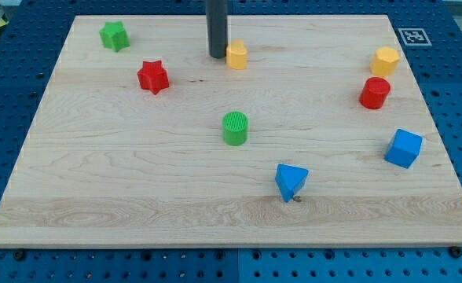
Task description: Push yellow heart slightly down and left
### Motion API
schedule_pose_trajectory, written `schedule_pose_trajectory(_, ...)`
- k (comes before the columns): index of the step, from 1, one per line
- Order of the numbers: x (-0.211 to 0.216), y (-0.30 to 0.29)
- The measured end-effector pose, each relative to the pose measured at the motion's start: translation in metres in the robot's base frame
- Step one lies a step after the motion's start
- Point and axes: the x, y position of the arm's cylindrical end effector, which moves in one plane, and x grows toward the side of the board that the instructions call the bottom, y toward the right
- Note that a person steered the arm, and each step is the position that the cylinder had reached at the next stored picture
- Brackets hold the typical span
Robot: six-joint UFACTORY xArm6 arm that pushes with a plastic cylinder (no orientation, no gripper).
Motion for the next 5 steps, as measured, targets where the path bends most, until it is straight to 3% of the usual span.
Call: schedule_pose_trajectory(5, 0.016, 0.098)
